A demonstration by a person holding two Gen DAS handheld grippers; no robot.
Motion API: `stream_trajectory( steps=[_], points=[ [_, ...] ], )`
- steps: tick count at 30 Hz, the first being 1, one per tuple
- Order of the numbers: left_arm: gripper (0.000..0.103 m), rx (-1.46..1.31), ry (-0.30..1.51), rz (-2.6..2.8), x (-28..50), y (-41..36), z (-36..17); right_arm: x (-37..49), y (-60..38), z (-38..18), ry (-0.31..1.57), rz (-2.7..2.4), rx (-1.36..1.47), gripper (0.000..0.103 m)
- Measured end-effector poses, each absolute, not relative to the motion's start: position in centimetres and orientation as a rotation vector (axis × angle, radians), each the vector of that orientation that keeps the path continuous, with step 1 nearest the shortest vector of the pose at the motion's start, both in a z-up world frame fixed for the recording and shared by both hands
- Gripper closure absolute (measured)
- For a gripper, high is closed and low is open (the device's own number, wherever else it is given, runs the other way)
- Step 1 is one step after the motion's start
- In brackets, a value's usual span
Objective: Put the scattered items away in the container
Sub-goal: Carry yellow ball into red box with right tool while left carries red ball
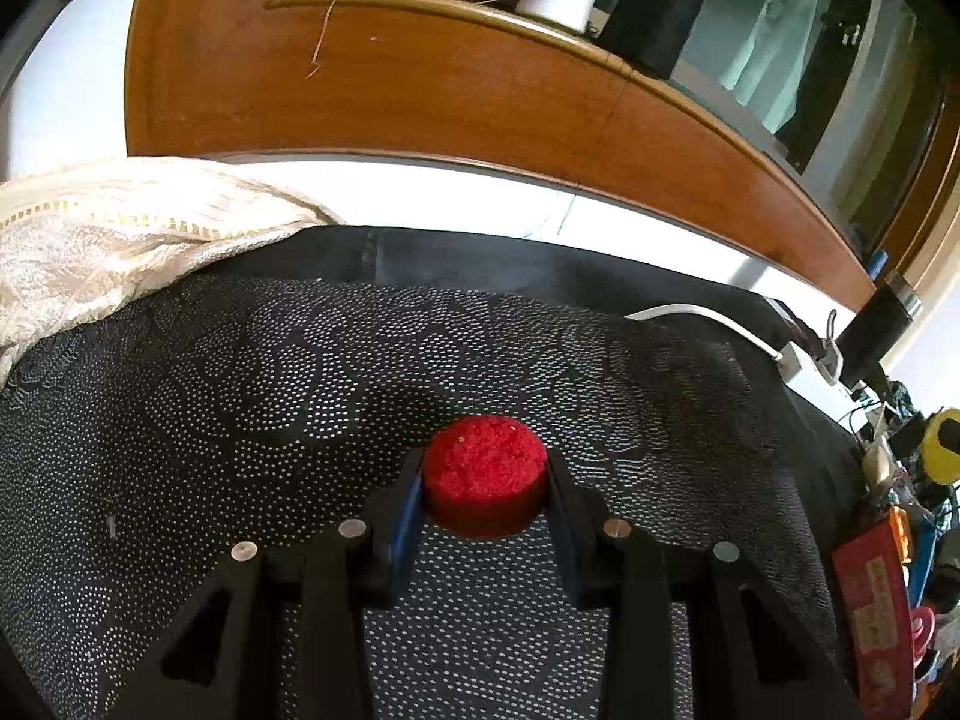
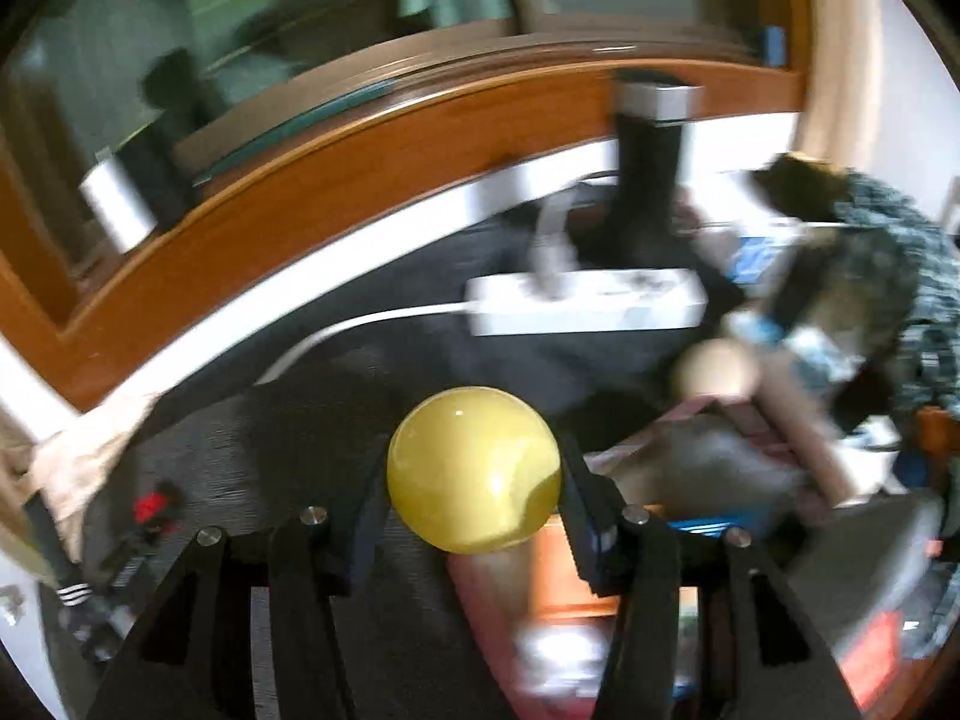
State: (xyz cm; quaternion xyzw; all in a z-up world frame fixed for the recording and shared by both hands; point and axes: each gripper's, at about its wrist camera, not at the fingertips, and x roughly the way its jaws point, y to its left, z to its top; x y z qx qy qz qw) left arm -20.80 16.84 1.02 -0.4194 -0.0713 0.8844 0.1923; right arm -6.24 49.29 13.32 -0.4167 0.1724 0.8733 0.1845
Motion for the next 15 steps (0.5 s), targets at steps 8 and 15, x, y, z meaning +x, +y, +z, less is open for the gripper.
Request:
stream_trajectory(
  steps=[8,15],
  points=[
    [0.064,-1.155,-0.170,2.461,-20.1,17.9,1.4,-4.7,54.3,11.0,0.496,2.306,-1.266,0.048],
    [0.064,-1.161,-0.176,2.455,-20.3,17.9,1.5,-5.9,55.6,8.6,0.494,2.249,-1.339,0.049]
  ],
)
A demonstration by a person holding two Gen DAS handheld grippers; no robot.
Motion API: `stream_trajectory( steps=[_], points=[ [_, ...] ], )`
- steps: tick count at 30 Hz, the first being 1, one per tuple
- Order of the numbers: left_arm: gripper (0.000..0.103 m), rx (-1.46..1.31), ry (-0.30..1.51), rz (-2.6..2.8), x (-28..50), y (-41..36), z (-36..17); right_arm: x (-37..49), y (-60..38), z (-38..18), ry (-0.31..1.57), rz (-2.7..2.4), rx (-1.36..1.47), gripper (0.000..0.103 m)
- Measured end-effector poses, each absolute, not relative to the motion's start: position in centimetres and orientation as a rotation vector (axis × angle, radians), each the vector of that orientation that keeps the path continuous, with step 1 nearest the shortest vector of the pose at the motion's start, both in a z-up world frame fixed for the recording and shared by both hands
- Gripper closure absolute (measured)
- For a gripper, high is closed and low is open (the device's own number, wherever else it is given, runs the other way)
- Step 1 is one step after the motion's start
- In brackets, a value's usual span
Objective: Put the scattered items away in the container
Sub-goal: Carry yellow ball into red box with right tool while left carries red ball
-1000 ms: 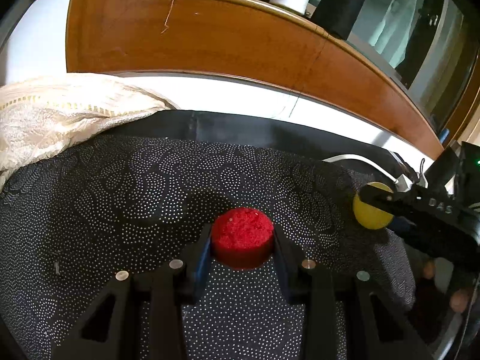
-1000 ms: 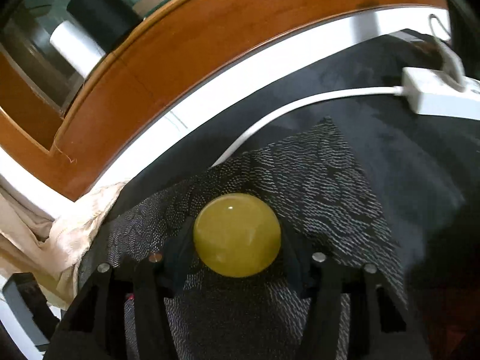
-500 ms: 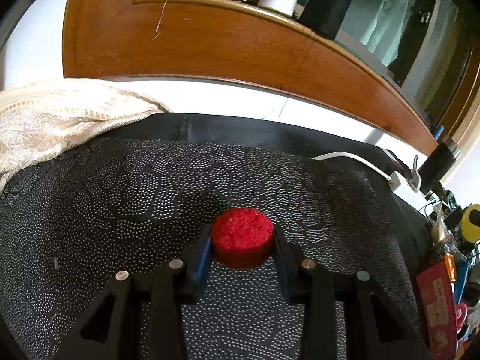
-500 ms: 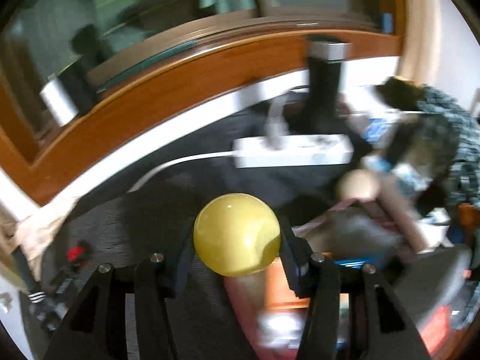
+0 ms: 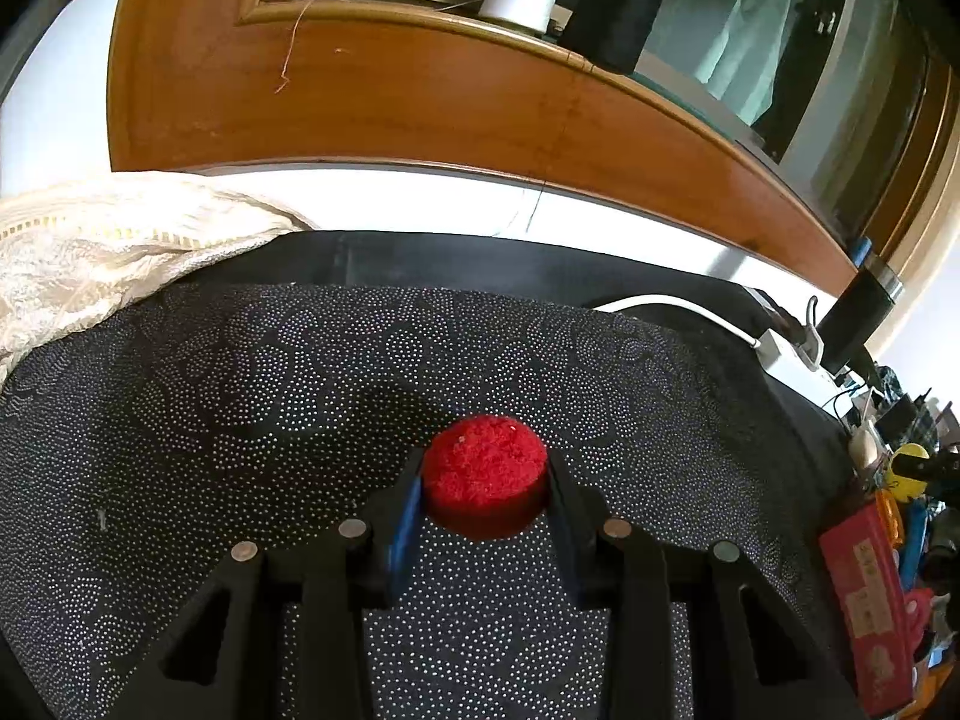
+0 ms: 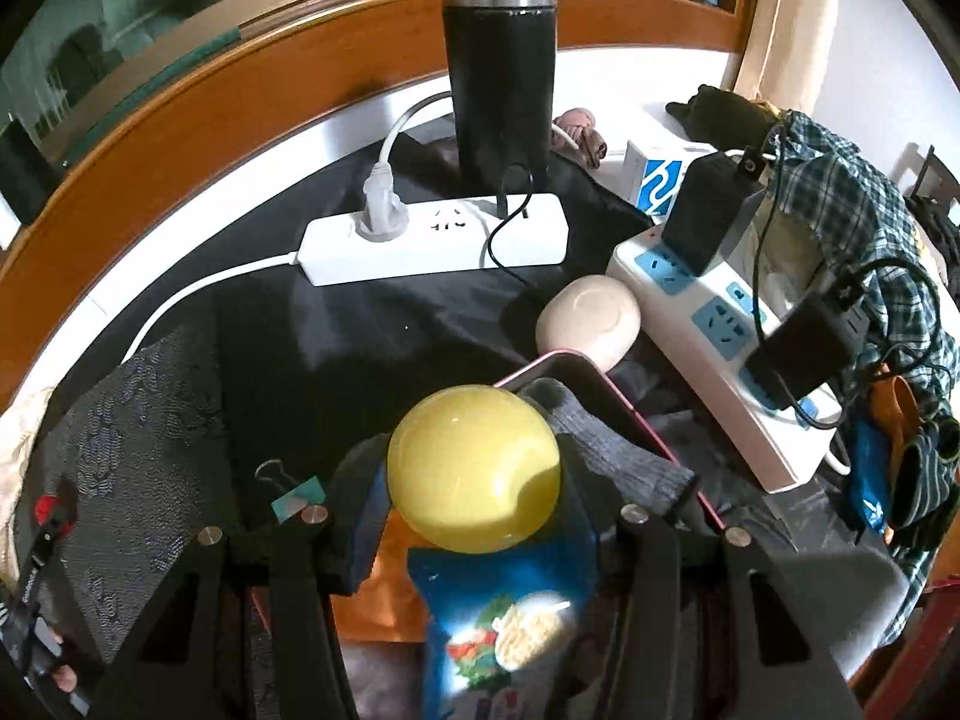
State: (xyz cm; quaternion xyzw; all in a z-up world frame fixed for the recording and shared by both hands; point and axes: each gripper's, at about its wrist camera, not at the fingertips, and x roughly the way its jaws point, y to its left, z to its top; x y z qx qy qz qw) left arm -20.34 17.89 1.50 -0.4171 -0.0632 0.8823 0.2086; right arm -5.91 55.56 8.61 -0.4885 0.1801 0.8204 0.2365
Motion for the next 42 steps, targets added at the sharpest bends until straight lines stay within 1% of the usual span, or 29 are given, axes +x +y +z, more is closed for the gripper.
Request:
stream_trajectory(
  steps=[5,7,10,12,14,16,18,23,26,35,42],
  points=[
    [0.064,-1.157,-0.166,2.447,-20.3,17.9,1.5,-5.9,55.5,8.5,0.475,2.244,-1.385,0.049],
    [0.064,-1.149,-0.166,2.444,-20.1,18.0,1.7,-6.0,55.9,8.0,0.490,2.233,-1.393,0.049],
    [0.064,-1.133,-0.170,2.434,-19.5,17.8,2.3,-6.0,56.4,7.5,0.546,2.235,-1.385,0.045],
    [0.064,-1.116,-0.170,2.428,-19.2,18.0,2.7,-5.6,56.5,7.8,0.588,2.257,-1.356,0.041],
    [0.064,-1.100,-0.166,2.420,-18.9,18.2,3.1,-5.0,56.3,8.6,0.608,2.287,-1.319,0.030],
    [0.064,-1.087,-0.161,2.411,-18.5,18.5,3.5,-4.3,55.9,9.7,0.606,2.306,-1.281,0.026],
    [0.064,-1.071,-0.154,2.398,-17.9,18.9,3.9,-3.5,55.5,10.8,0.597,2.323,-1.237,0.025],
    [0.064,-1.045,-0.149,2.357,-15.9,20.0,5.1,0.2,54.9,12.9,0.682,2.389,-1.119,0.025],
    [0.064,-1.033,-0.136,2.301,-14.4,21.6,5.9,3.0,53.8,14.2,0.660,2.452,-1.022,0.025],
    [0.064,-0.995,-0.116,2.027,-8.7,29.2,8.2,10.9,51.3,17.2,0.541,2.616,-0.737,0.023],
    [0.064,-0.974,-0.064,1.905,-5.1,35.8,9.3,15.0,53.3,16.9,0.631,2.638,-0.656,0.023]
  ],
)
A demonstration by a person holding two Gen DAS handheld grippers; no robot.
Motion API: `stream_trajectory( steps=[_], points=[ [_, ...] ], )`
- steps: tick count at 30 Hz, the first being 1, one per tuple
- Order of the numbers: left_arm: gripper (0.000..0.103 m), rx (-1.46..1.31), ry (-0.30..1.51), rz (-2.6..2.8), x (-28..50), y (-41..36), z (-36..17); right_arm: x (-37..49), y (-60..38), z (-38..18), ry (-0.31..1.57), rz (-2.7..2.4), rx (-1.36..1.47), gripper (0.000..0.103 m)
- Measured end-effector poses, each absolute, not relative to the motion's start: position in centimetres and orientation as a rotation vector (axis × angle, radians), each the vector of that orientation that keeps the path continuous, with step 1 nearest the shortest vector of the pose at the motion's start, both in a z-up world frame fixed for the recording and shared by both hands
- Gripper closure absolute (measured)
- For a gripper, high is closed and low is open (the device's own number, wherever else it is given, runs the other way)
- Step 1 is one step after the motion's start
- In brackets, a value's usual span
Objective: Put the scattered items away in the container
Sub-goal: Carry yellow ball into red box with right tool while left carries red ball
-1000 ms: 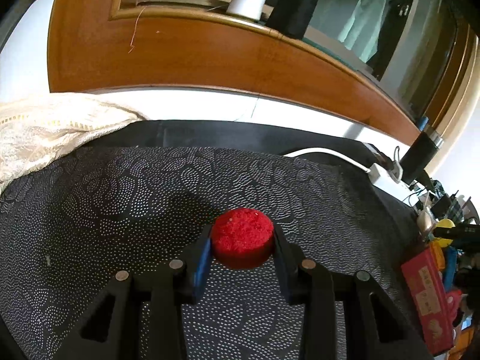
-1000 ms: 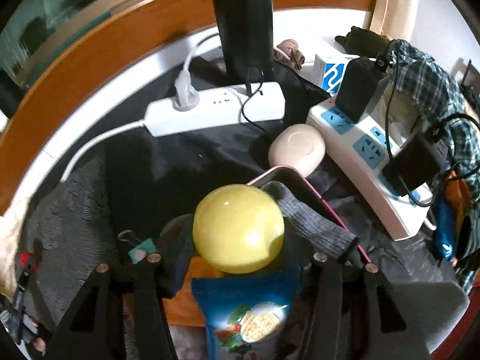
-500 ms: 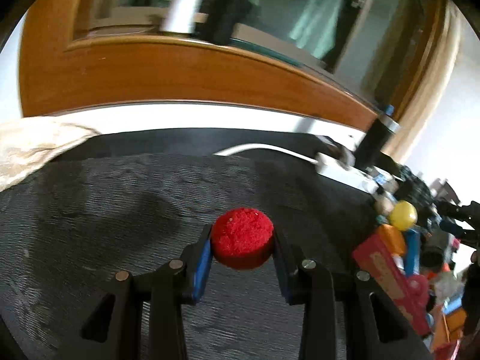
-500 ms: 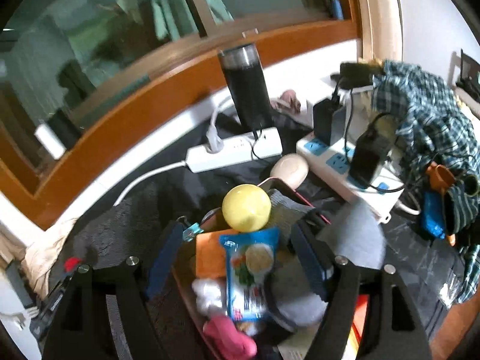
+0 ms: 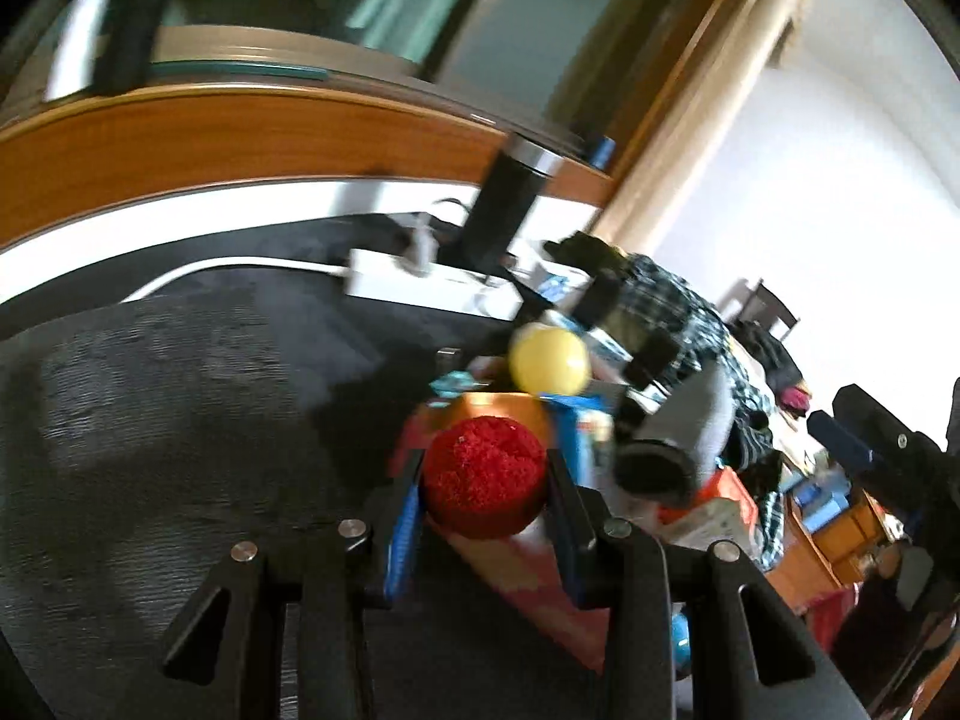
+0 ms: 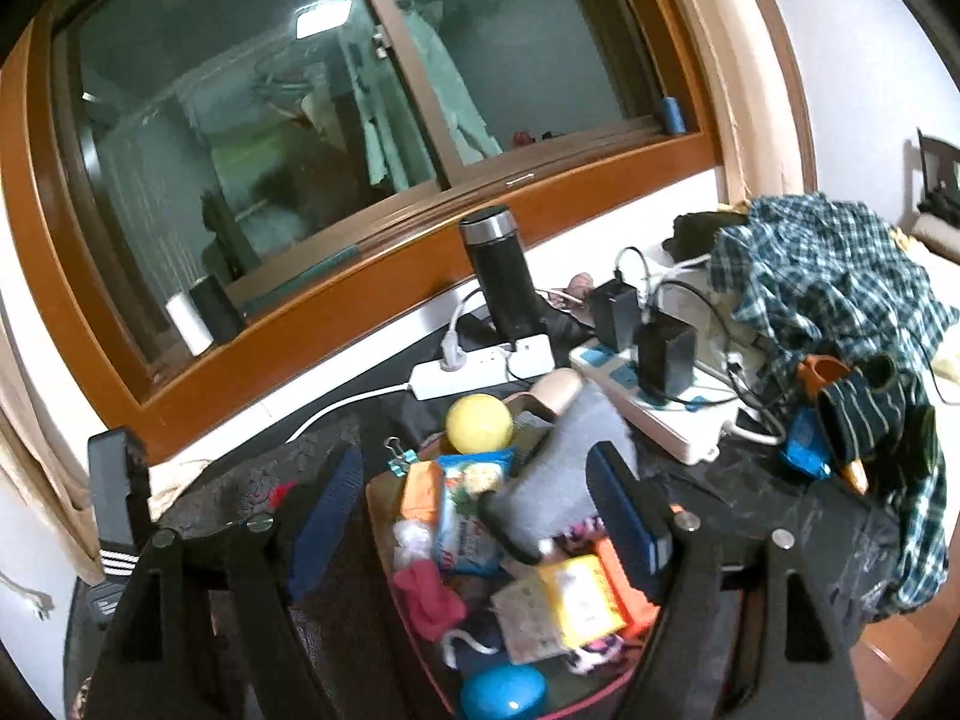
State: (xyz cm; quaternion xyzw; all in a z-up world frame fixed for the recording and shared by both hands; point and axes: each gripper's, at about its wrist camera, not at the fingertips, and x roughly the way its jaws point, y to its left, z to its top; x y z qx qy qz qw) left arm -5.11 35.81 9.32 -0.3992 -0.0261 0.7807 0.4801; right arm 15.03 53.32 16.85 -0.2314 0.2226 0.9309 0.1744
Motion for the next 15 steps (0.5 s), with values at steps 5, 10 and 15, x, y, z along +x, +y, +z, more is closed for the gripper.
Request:
stream_trajectory(
  steps=[5,10,15],
  points=[
    [0.064,-0.992,-0.008,1.863,-3.4,39.5,8.6,17.3,55.3,15.8,0.691,2.606,-0.639,0.023],
    [0.064,-1.028,0.053,1.867,-2.7,41.7,7.1,18.4,56.8,14.6,0.743,2.585,-0.641,0.023],
    [0.064,-1.038,0.116,1.905,-2.4,42.5,6.0,19.0,57.1,13.6,0.765,2.581,-0.652,0.023]
  ],
)
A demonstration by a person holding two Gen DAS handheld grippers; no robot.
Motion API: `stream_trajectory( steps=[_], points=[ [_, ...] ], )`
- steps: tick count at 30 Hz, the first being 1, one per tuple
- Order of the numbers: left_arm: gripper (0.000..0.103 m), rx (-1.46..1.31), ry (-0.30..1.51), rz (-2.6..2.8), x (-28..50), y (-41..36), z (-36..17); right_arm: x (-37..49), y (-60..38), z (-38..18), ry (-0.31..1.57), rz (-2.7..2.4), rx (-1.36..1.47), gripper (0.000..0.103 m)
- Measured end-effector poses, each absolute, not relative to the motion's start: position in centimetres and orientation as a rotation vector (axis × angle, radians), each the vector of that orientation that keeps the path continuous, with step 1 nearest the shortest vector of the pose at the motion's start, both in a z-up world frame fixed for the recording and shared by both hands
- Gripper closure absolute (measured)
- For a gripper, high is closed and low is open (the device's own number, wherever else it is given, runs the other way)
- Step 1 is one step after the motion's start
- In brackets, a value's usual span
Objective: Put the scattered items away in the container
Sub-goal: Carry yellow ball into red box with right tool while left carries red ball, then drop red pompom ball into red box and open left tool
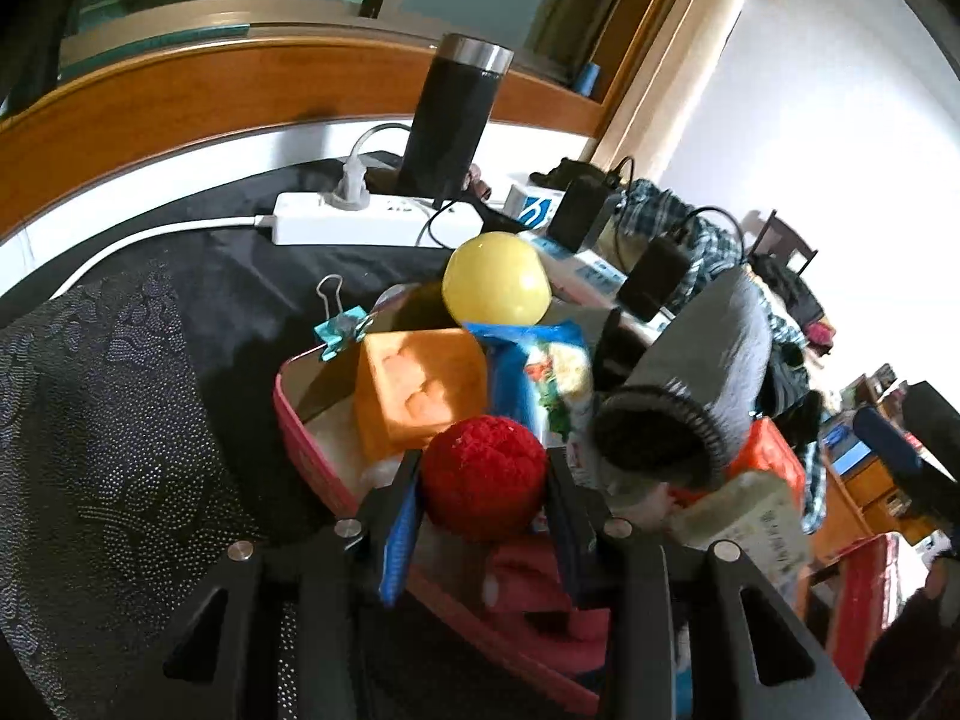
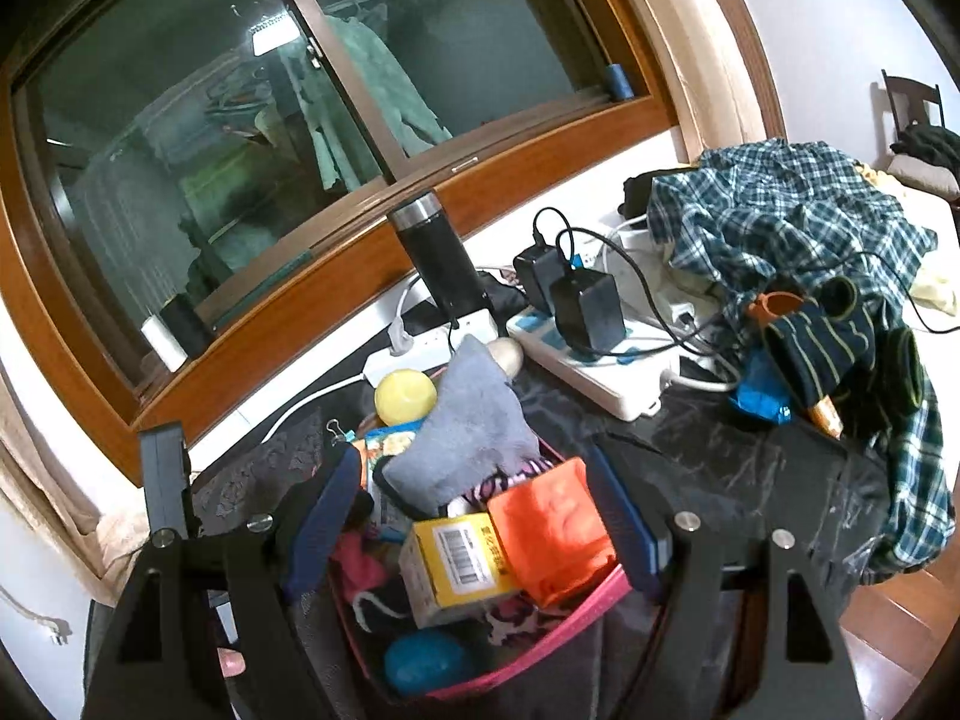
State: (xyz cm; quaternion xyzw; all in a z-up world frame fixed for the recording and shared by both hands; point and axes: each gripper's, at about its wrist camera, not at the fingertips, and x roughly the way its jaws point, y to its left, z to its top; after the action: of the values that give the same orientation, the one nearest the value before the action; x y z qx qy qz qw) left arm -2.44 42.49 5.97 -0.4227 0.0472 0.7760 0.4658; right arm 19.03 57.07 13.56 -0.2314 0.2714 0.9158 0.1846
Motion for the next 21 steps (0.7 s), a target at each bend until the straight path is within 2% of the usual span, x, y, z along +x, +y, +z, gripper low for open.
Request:
stream_trajectory(
  steps=[9,10,11,13,21],
  points=[
    [0.059,-1.005,0.146,1.935,-1.5,42.1,7.0,21.1,57.8,12.8,0.815,2.564,-0.627,0.022],
    [0.052,-0.995,0.150,1.941,-1.3,42.0,7.4,21.2,57.9,12.8,0.818,2.561,-0.627,0.022],
    [0.035,-0.982,0.152,1.953,-1.0,41.8,7.8,21.6,58.0,12.7,0.820,2.557,-0.626,0.021],
    [0.023,-0.955,0.156,1.977,-0.5,41.3,8.6,22.4,58.2,12.7,0.821,2.550,-0.626,0.021],
    [0.022,-0.932,0.119,2.143,1.6,37.7,10.7,24.9,57.1,11.5,0.750,2.598,-0.698,0.015]
  ],
)
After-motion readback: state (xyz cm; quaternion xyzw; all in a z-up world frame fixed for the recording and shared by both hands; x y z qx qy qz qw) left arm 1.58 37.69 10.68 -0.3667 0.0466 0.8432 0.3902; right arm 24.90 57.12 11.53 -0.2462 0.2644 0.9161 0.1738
